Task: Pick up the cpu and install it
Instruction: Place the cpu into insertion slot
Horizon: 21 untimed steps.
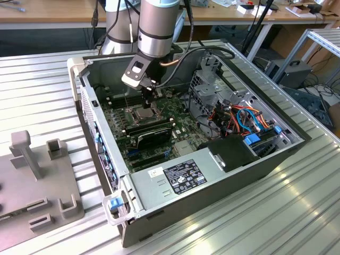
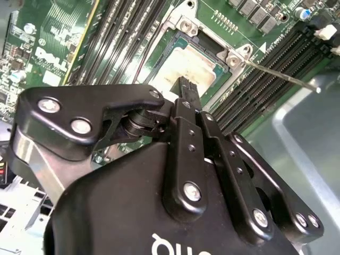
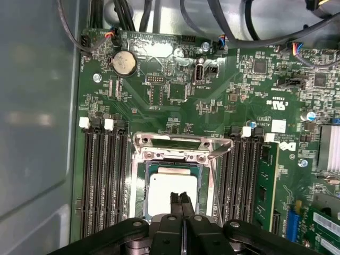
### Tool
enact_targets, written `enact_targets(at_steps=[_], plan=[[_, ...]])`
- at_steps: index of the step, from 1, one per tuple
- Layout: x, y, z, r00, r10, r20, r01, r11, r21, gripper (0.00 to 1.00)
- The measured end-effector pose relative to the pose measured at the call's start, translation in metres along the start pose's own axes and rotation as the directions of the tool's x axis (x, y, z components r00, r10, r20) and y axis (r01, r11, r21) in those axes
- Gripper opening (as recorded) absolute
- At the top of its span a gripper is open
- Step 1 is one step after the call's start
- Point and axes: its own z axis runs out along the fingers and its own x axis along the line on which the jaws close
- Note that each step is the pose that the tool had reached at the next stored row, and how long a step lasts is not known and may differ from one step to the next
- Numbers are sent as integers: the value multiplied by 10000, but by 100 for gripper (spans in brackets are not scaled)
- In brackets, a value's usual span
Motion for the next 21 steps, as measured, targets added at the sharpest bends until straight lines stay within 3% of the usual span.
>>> enact_targets(at_steps=[3, 8, 13, 21], plan=[[3, -3, 82, 10000, -1, 24, 1, 10000, 2, 11], [4, -3, 100, 10000, 0, 22, 0, 10000, 1, 11], [7, -4, 185, 10000, 0, 24, 0, 10000, 2, 11], [9, -4, 230, 10000, 0, 26, 0, 10000, 3, 11]])
